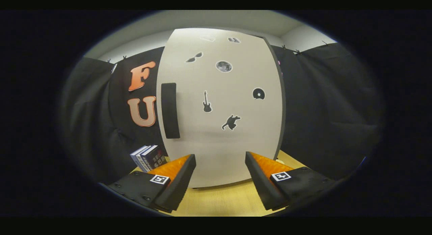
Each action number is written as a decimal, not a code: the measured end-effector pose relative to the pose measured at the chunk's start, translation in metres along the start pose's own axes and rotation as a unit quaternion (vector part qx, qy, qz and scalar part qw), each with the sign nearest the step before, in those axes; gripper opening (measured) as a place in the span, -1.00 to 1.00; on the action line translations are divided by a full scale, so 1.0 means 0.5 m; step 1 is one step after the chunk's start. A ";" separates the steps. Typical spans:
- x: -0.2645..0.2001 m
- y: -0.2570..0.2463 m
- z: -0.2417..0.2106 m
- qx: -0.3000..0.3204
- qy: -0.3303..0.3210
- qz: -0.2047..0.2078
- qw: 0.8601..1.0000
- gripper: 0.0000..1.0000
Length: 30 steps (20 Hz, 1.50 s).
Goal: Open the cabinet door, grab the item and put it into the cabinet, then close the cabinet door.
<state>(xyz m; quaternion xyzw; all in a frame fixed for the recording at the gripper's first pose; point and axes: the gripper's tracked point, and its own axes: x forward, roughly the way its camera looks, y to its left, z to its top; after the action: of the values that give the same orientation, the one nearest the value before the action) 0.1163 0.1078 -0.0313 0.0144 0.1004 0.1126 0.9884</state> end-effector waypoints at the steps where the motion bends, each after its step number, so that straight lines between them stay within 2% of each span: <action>1: -0.023 -0.008 0.018 -0.006 -0.008 -0.005 1.000 0.89; 6: -0.148 -0.041 0.088 -0.010 -0.044 -0.021 0.999 0.89; 11: -0.228 -0.069 0.105 -0.017 -0.064 -0.036 0.997 0.90; 17: -0.249 -0.101 0.103 -0.010 -0.063 -0.052 0.997 0.89; 22: -0.249 -0.099 0.087 0.004 -0.063 -0.044 0.997 0.89; 30: -0.270 -0.149 0.079 0.033 -0.073 -0.065 0.995 0.89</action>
<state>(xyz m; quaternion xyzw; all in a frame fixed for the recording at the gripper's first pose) 0.0119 0.0047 0.0298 0.0483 0.0326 0.0436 0.9973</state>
